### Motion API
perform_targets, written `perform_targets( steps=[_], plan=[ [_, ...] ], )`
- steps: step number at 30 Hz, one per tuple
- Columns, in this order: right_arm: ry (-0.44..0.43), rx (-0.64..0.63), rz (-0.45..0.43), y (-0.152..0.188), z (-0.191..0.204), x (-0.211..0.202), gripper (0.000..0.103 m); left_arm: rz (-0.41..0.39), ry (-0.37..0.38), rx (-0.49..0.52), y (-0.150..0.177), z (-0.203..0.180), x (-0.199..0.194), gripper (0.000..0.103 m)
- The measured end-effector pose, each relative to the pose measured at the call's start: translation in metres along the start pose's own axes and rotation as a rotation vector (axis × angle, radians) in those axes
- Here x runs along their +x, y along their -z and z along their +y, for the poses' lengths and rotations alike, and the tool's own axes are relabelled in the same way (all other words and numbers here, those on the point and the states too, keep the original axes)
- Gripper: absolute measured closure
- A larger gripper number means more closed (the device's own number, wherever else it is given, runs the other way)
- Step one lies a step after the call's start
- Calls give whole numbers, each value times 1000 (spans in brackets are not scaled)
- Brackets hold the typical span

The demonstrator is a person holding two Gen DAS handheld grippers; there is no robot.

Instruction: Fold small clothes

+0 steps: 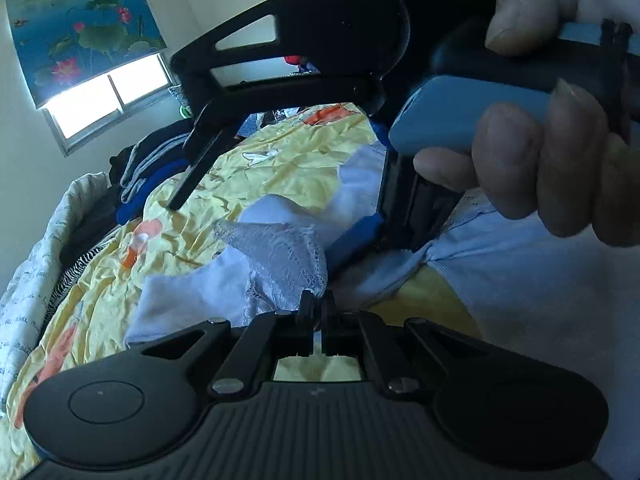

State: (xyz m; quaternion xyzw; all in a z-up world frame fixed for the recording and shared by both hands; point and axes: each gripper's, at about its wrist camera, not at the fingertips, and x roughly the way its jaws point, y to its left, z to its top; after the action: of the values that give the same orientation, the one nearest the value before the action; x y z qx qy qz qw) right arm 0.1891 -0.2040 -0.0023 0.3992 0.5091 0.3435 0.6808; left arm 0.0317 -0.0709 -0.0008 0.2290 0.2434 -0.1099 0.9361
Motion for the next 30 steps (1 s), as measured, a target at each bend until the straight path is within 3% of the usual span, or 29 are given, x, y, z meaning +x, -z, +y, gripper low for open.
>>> perform_targets(
  steps=[5, 9, 11, 14, 16, 18, 20, 21, 23, 24, 25, 30],
  plan=[
    [7, 0, 10, -1, -5, -2, 13, 4, 0, 43, 1, 0, -1, 96],
    [19, -10, 22, -2, -6, 0, 13, -53, -45, 361, 4, -34, -6, 93],
    [10, -6, 24, -2, -8, -1, 14, -80, -40, 425, 8, -43, -10, 92],
    [-9, 7, 28, -3, -12, -3, 14, -82, -15, 373, 8, -39, -14, 87],
    [-9, 6, 33, -4, -12, -2, 15, -65, -14, 327, 8, -34, -15, 69],
    [-7, 4, 30, -4, -12, -3, 16, -67, -23, 270, 10, -26, -20, 33],
    [13, -5, 20, -3, -12, -4, 26, -78, -31, 201, 11, -16, -29, 20],
    [21, -13, 21, -2, -13, -4, 33, -75, -26, 159, 12, -9, -33, 20],
    [46, -24, 12, -1, -15, -5, 59, -58, -24, 82, 14, 2, -39, 20],
    [53, -21, 12, 0, -18, -4, 66, -49, -27, 40, 16, 8, -43, 20],
    [56, -16, 11, 2, -21, -4, 84, -41, -33, 1, 17, 13, -46, 20],
    [101, -71, -34, 13, -21, -2, 97, -11, -62, -206, 23, 39, -59, 19]
  ],
)
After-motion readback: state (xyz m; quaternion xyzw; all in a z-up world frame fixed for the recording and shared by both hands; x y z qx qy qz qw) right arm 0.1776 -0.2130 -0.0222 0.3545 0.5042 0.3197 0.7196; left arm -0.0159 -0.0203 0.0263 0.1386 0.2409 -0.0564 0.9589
